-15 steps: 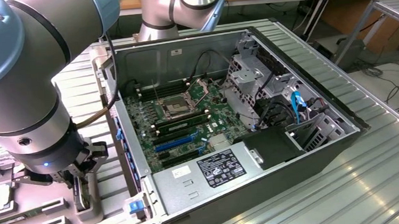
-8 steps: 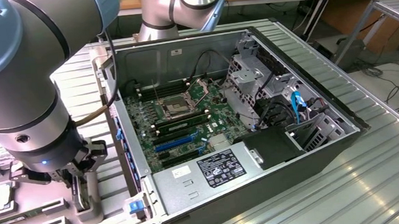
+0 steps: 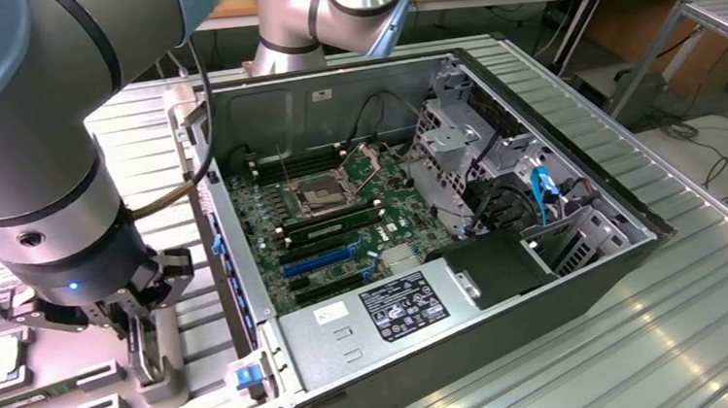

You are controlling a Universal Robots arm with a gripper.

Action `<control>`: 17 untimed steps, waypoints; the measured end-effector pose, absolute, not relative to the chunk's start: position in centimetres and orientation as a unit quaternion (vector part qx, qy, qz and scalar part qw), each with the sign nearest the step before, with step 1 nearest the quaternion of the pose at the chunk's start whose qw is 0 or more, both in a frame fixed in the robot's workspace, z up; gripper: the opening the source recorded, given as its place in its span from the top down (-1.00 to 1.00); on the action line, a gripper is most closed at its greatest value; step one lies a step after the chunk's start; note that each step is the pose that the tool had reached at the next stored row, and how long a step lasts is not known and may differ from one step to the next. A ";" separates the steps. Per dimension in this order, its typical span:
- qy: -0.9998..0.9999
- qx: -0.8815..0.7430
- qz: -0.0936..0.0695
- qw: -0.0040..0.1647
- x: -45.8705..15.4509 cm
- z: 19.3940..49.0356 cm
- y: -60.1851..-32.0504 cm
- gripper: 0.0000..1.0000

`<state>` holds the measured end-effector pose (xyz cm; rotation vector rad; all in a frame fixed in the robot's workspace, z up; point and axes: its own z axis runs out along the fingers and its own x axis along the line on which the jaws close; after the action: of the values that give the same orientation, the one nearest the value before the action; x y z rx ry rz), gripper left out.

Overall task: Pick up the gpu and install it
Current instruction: 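Pick up the gpu and move the gpu toward the slot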

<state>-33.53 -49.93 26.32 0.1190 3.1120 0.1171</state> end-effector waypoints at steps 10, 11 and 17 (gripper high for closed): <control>0.998 0.038 0.038 0.012 -33.5 28.4 -49.9 0.47; 0.998 0.038 0.038 0.012 -33.5 28.6 -49.9 0.47; 0.998 0.038 0.038 0.012 -33.5 29.4 -49.9 0.47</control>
<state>-33.53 -49.93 29.44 0.1193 3.1140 0.1179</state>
